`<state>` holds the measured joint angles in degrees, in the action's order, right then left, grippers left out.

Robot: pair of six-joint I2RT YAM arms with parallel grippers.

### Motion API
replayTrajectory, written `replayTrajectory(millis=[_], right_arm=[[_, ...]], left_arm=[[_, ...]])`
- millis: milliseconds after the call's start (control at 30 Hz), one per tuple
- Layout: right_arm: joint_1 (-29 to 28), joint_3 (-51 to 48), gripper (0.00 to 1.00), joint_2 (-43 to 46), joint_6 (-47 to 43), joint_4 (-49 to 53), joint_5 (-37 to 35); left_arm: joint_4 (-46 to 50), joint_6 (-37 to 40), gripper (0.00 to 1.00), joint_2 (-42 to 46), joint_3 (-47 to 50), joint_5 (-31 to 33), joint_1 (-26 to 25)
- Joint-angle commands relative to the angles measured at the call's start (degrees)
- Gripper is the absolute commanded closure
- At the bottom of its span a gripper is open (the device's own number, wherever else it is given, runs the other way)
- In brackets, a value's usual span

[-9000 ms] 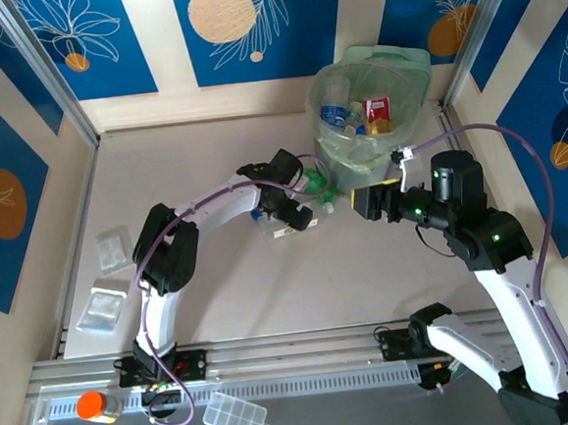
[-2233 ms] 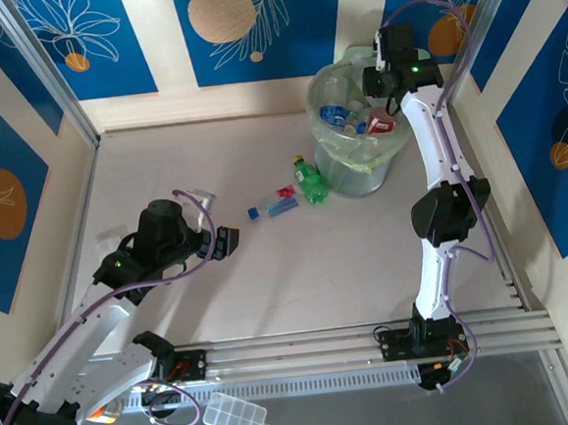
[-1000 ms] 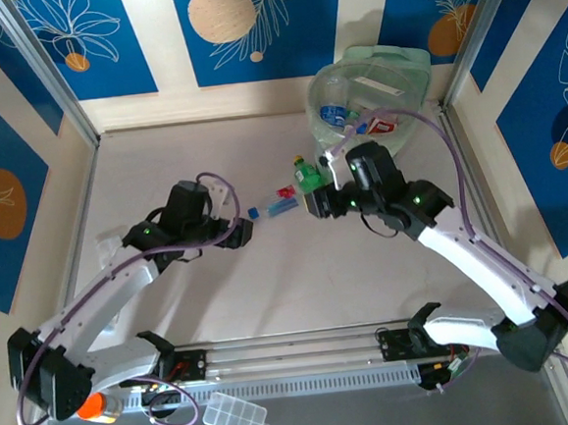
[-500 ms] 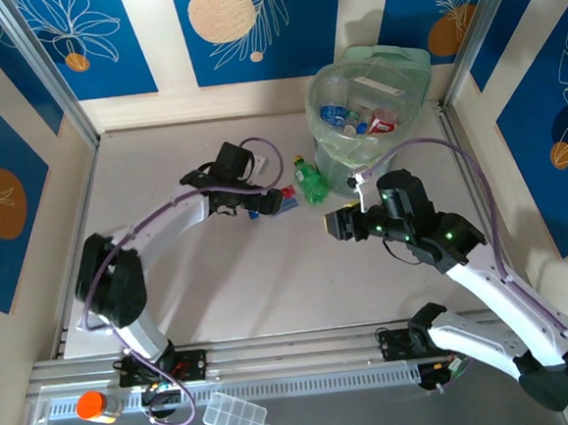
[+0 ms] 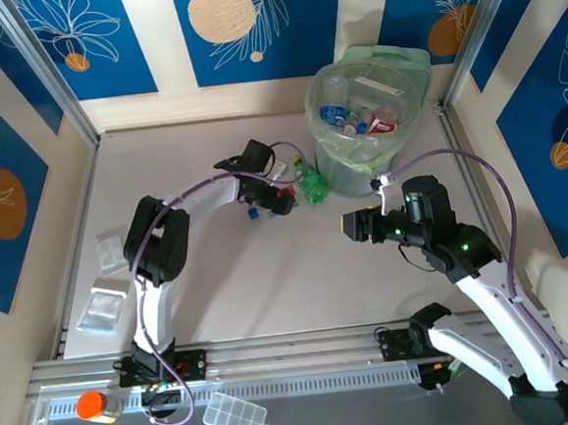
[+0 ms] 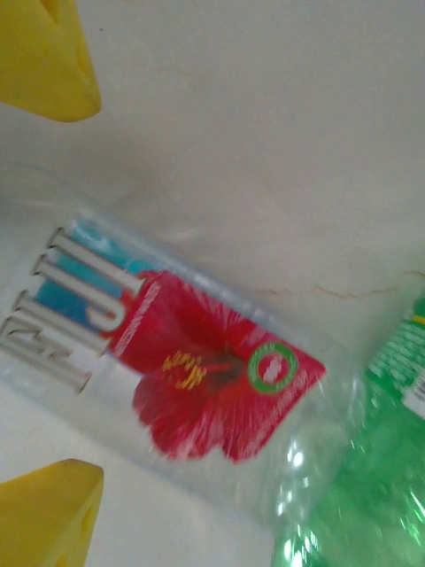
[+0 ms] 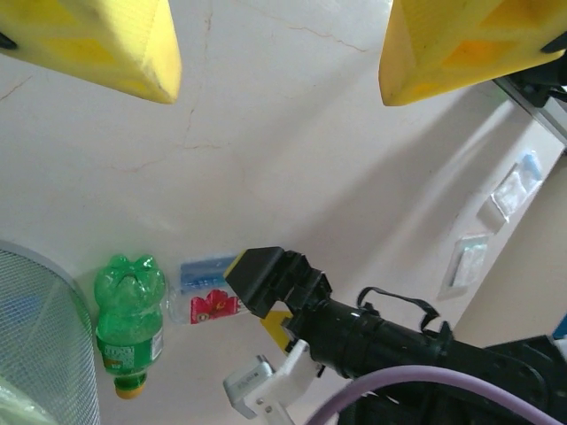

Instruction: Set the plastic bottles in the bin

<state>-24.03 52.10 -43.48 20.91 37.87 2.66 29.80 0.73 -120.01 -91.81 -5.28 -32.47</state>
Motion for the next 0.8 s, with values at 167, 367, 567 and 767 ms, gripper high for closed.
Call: replayTrajectory(millis=[167, 367, 567, 767], right_arm=[[5.00, -3.07, 0.40, 0.78, 1.68, -2.26, 8.82], [5.49, -2.36, 0.41, 0.03, 1.07, -2.21, 8.84], [5.44, -2.19, 0.41, -0.37, 1.07, -2.18, 8.81], [5.49, -2.60, 0.42, -0.65, 3.44, -3.01, 10.31]], left_arm=[[2.90, 0.15, 0.17, -4.63, -3.48, 1.81, 0.05], [1.46, 0.28, 0.37, -2.51, -1.19, 2.19, -1.36], [-0.13, -1.75, 0.46, 2.89, 3.14, 0.99, -1.37], [-2.23, -6.12, 0.49, 14.35, 10.31, -1.38, -1.33]])
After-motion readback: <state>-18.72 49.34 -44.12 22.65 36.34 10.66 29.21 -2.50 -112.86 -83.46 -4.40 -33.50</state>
